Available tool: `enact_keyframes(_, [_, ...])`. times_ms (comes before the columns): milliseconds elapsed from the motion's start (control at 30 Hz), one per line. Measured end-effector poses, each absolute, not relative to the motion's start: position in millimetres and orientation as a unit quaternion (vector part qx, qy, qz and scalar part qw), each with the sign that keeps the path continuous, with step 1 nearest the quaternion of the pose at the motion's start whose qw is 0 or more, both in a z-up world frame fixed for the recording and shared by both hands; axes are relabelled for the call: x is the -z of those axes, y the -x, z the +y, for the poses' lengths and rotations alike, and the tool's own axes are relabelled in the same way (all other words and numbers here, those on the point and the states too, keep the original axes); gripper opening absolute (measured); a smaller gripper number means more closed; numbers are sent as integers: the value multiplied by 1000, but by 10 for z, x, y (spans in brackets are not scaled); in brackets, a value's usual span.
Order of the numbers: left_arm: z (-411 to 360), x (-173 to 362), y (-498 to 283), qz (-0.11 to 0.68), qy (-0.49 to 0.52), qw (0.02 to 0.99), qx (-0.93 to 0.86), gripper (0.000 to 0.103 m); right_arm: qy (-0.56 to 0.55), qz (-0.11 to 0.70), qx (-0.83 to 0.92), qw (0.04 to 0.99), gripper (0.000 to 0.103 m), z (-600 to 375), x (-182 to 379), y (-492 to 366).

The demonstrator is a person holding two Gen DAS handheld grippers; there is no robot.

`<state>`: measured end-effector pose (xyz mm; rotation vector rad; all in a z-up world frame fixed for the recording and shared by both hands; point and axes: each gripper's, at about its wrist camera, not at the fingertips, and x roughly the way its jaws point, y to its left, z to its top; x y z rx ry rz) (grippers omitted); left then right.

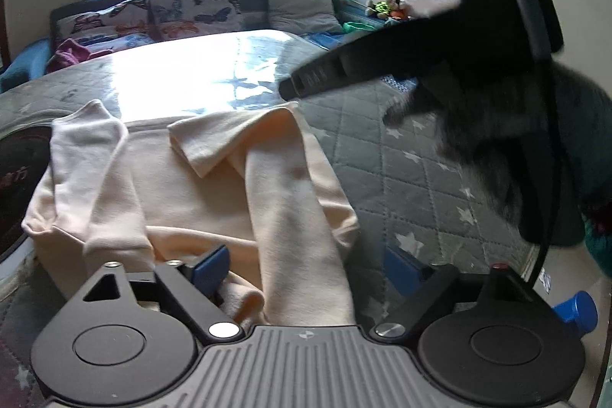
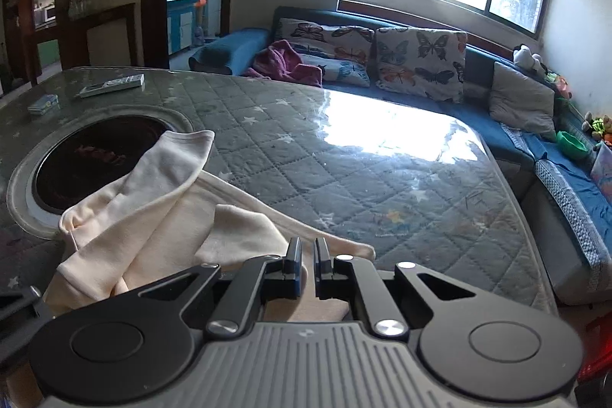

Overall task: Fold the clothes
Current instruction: 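Close the right gripper on the sweatshirt sleeve, then pull the held sleeve away from the sweatshirt body with the right gripper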

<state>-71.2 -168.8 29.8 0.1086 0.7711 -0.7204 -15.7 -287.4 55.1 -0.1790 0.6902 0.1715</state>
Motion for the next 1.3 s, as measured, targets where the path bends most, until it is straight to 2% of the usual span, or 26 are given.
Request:
enact_keyframes(67, [-1702,-275,727,368,-53,860,349,76,98,339,-103,930,16,-2817,-556,144])
enact_keyframes(200, [-1687,-242,712,369,-54,859,350,75,118,342,-140,922,36,-2704,-565,119])
enact_keyframes(467, [-1645,-195,709,369,-53,859,352,76,198,387,-186,881,43,-2308,-221,-72])
enact_keyframes(567, [-1637,-185,701,368,-50,859,353,76,220,381,-170,882,38,-2289,-148,-102])
enact_keyframes(600, [-1634,-182,699,368,-49,859,354,76,216,375,-163,887,33,-2324,-167,-93])
enact_keyframes(633, [-1637,-181,697,367,-48,859,354,76,209,368,-156,892,22,-2370,-199,-78])
enact_keyframes(733, [-1652,-182,691,367,-47,859,355,75,188,348,-133,909,8,-2508,-293,-34])
enact_keyframes(833, [-1650,-188,689,366,-48,859,356,75,167,327,-110,923,5,-2647,-388,10])
enact_keyframes(1300, [-1676,-242,808,339,-76,866,360,74,70,247,65,964,4,-3811,-1027,900])
